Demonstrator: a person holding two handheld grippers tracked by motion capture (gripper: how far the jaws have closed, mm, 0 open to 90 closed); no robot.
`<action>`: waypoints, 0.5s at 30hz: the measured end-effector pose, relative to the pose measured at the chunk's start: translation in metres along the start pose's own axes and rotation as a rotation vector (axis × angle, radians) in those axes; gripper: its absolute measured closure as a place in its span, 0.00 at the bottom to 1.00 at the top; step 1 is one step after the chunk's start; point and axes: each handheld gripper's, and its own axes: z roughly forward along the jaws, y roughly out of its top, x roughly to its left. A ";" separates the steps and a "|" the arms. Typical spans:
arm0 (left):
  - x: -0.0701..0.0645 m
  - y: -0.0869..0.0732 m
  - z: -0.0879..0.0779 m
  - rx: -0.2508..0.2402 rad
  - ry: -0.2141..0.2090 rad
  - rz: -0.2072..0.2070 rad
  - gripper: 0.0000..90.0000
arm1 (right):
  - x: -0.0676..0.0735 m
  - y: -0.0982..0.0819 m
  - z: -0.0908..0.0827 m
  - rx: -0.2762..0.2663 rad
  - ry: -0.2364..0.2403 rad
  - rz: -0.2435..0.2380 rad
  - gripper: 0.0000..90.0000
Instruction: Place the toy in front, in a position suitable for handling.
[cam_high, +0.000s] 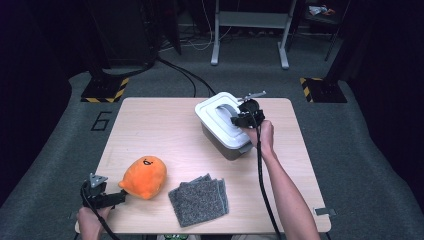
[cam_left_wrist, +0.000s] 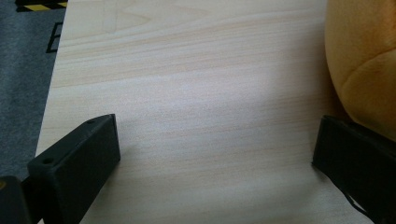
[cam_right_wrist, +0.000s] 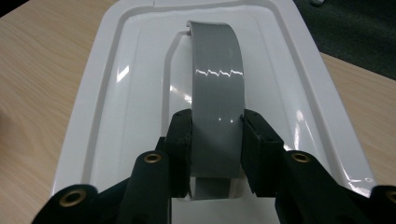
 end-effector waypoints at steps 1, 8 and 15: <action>0.000 0.000 0.000 0.000 0.000 0.000 0.00 | 0.000 0.001 0.001 -0.003 0.000 -0.005 0.73; 0.000 0.000 0.000 -0.001 0.000 0.000 0.00 | 0.003 0.004 0.005 0.002 0.005 -0.011 0.73; 0.000 0.000 0.000 -0.001 0.000 0.000 0.00 | 0.008 0.007 0.010 -0.004 -0.003 -0.015 0.73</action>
